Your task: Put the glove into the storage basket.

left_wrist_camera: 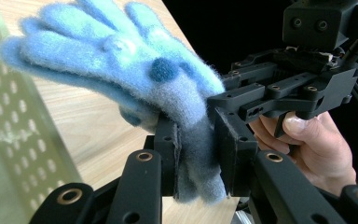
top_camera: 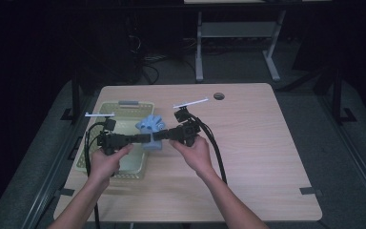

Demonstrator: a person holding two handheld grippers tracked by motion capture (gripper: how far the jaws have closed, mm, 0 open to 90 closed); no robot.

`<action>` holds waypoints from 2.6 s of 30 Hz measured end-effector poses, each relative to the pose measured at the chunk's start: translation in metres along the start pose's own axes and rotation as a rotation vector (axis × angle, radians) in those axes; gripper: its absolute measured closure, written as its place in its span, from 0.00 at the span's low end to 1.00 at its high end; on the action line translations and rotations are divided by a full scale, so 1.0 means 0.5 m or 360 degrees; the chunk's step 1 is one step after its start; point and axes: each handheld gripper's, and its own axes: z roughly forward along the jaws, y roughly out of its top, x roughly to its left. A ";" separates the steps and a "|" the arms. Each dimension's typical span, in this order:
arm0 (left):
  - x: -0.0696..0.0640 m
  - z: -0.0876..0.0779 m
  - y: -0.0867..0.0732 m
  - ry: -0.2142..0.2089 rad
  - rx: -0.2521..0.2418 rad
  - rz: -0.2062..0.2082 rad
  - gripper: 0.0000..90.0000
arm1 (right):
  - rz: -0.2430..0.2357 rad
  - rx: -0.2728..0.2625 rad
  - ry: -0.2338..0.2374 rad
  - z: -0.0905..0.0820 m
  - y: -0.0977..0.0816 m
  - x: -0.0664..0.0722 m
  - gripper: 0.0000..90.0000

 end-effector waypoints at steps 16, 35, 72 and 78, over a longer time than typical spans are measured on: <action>0.031 -0.041 0.002 0.0017 0.0003 -0.0027 0.80 | -0.0006 0.0016 0.0022 0.048 0.016 0.014 0.85; 0.056 -0.078 0.003 0.0042 0.0004 -0.0052 0.81 | 0.0013 0.0034 0.0052 0.096 0.030 0.024 0.85; 0.106 -0.115 -0.006 0.0110 0.0061 -0.0116 0.82 | 0.0026 0.0098 0.0069 0.168 0.035 0.019 0.84; 0.117 -0.125 -0.009 0.0132 0.0072 -0.0119 0.82 | 0.0030 0.0127 0.0077 0.189 0.036 0.019 0.84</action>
